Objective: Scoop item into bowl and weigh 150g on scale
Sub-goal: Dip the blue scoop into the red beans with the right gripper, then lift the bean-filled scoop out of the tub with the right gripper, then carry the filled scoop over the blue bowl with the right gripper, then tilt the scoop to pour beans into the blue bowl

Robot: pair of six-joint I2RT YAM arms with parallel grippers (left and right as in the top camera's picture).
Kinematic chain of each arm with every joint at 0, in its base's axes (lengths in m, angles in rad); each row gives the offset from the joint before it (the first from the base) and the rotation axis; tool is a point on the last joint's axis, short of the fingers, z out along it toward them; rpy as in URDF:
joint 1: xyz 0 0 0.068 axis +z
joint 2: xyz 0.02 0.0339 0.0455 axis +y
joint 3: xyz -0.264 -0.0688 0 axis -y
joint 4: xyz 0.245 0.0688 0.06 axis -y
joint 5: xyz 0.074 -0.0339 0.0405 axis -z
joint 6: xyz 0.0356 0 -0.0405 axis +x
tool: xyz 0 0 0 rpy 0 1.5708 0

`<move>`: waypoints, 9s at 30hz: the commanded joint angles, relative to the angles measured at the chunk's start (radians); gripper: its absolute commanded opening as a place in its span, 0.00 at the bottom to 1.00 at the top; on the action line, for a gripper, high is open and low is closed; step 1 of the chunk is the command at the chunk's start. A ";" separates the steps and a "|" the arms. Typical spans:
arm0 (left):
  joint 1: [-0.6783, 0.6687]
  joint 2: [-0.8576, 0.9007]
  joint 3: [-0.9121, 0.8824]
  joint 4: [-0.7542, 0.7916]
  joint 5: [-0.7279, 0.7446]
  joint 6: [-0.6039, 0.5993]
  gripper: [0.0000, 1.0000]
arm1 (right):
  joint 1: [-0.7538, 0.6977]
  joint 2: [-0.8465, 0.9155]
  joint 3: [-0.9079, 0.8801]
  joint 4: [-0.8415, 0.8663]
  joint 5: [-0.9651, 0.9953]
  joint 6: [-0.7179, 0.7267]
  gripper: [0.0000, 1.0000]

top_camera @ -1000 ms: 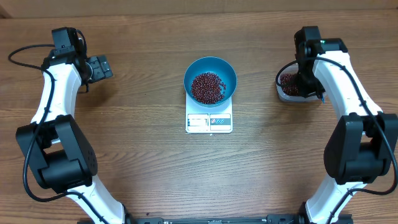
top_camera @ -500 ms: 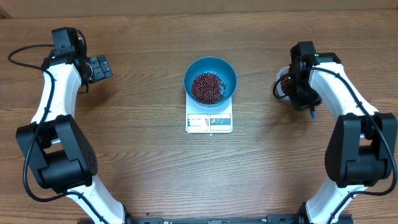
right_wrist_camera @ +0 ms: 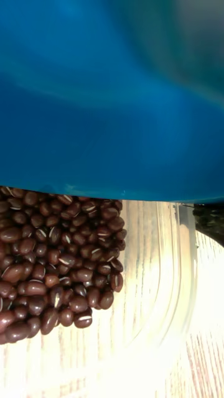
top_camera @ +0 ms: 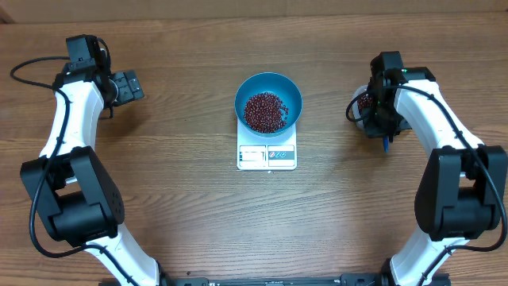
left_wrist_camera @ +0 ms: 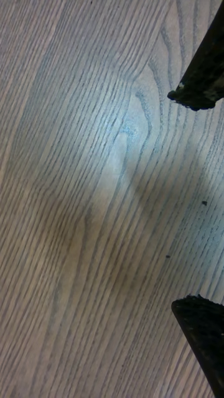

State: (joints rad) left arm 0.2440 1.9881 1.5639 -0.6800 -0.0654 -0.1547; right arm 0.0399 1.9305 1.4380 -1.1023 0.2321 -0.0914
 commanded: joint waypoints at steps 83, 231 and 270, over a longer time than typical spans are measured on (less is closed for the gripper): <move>-0.003 0.000 0.009 0.004 -0.013 0.005 1.00 | -0.079 0.147 0.283 -0.263 0.261 -0.389 0.04; -0.003 0.000 0.009 0.004 -0.013 0.005 1.00 | -0.212 0.151 0.686 -0.483 -1.175 -0.353 0.04; -0.003 0.000 0.009 0.004 -0.013 0.005 1.00 | 0.484 0.136 0.685 -0.238 -0.135 -0.257 0.04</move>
State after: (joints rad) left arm 0.2440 1.9881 1.5639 -0.6800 -0.0654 -0.1547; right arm 0.5129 2.0872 2.0983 -1.3468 0.0631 -0.3405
